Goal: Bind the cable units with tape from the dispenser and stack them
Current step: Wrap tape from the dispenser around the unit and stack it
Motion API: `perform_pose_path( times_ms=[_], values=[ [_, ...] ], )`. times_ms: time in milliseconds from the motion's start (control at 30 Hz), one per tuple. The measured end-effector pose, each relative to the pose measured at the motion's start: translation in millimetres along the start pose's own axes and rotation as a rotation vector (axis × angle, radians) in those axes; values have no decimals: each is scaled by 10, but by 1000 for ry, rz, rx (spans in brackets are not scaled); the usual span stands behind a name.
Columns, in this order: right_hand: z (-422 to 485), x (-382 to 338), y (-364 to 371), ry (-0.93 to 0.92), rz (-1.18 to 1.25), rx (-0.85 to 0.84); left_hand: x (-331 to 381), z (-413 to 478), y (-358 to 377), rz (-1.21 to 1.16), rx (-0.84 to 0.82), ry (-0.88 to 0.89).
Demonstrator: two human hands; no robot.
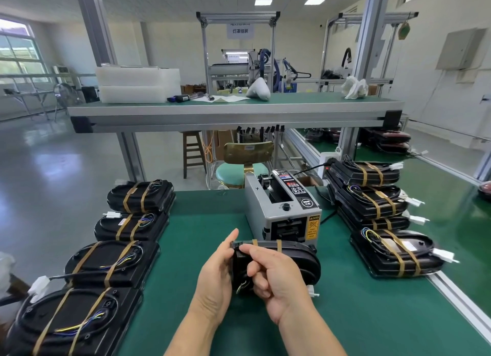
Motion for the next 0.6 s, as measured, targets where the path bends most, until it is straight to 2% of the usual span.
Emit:
perform_pose_path(
  times_ms=[200,400,500,600],
  values=[
    [-30,-21,11,-4,-13,10,16,53,-25,174,125,-2],
    [-85,-56,23,-15,-45,10,116,65,-28,353,187,111],
    [-108,-144,-7,-49,-163,19,134,71,-32,414,185,139],
    [-93,-345,-163,-174,-300,102,152,89,-51,413,204,163]
  ],
)
Point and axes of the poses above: each hand's wrist, its own z-axis towards the middle knuckle, its own y-axis out of the palm, x = y × z, the point moved 9 cm from there along z, towards the middle knuckle, and after that the axes turned 3 degrees about -z, right-handed, at the moved point
